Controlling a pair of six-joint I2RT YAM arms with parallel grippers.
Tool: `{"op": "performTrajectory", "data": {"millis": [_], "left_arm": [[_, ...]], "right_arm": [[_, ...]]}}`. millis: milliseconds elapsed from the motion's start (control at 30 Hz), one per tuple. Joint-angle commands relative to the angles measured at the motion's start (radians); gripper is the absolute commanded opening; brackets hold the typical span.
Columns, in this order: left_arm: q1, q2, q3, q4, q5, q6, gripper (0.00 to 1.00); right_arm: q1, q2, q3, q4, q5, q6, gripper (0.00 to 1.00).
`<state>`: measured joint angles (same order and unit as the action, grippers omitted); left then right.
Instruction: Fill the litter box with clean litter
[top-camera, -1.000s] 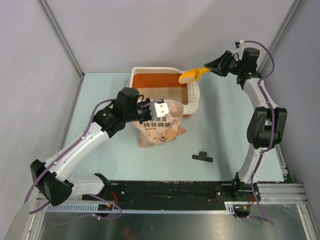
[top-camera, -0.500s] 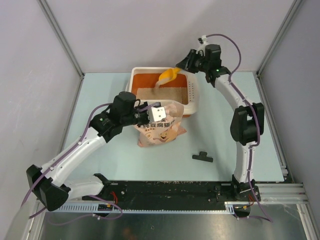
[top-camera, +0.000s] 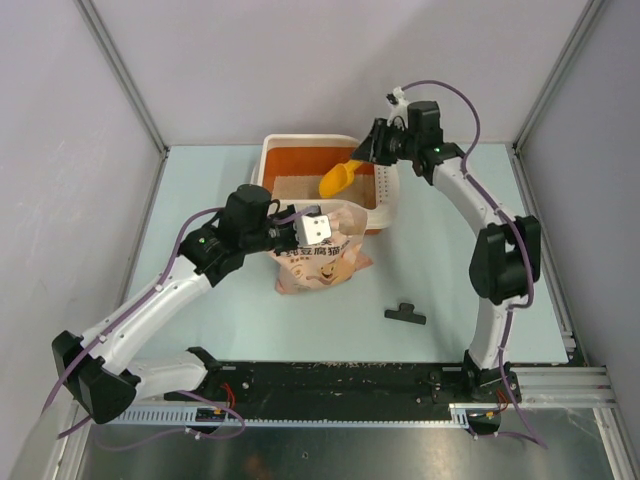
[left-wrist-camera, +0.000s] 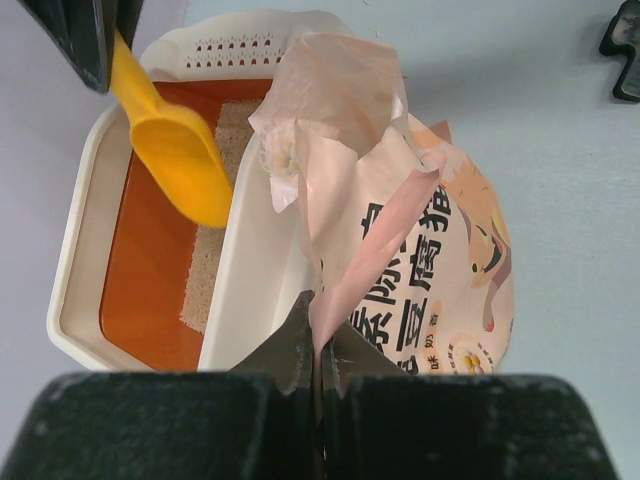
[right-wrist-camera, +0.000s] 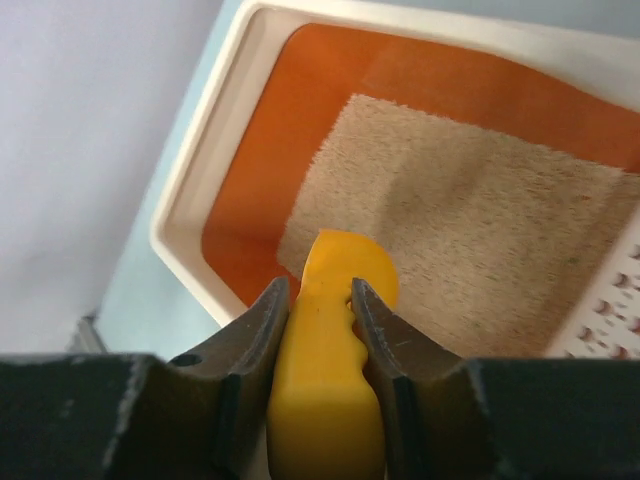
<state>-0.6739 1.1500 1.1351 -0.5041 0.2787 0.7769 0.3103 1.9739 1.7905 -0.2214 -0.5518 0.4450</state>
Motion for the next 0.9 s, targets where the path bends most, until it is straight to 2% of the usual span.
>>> {"op": "performTrajectory", "data": {"millis": [0, 67, 200, 300, 367, 467, 633, 867], "left_arm": [[-0.004, -0.015, -0.005, 0.002, 0.036, 0.009, 0.0], [-0.004, -0.018, -0.008, 0.003, 0.033, 0.012, 0.0], [-0.004, -0.027, -0.023, 0.001, 0.025, 0.004, 0.0], [-0.004, -0.027, -0.028, 0.001, 0.016, 0.001, 0.0], [-0.004, -0.024, -0.028, 0.003, 0.013, -0.002, 0.0], [-0.003, -0.022, -0.026, 0.003, 0.011, -0.004, 0.0], [-0.003, -0.019, -0.017, 0.001, 0.002, -0.008, 0.0], [-0.003, -0.019, -0.012, 0.001, -0.006, -0.028, 0.0]], "right_arm": [[0.019, -0.216, -0.012, -0.076, 0.111, -0.334, 0.0], [0.035, -0.268, -0.052, -0.035, 0.226, -0.498, 0.0], [0.032, -0.375, -0.091, -0.01, 0.263, -0.604, 0.0], [-0.008, -0.409, -0.042, -0.113, 0.144, -0.582, 0.0], [-0.022, -0.429, 0.024, -0.244, 0.026, -0.578, 0.0], [-0.045, -0.469, 0.038, -0.352, -0.129, -0.578, 0.0], [-0.04, -0.488, 0.026, -0.469, -0.203, -0.588, 0.0], [-0.051, -0.497, 0.015, -0.466, -0.234, -0.559, 0.0]]}}
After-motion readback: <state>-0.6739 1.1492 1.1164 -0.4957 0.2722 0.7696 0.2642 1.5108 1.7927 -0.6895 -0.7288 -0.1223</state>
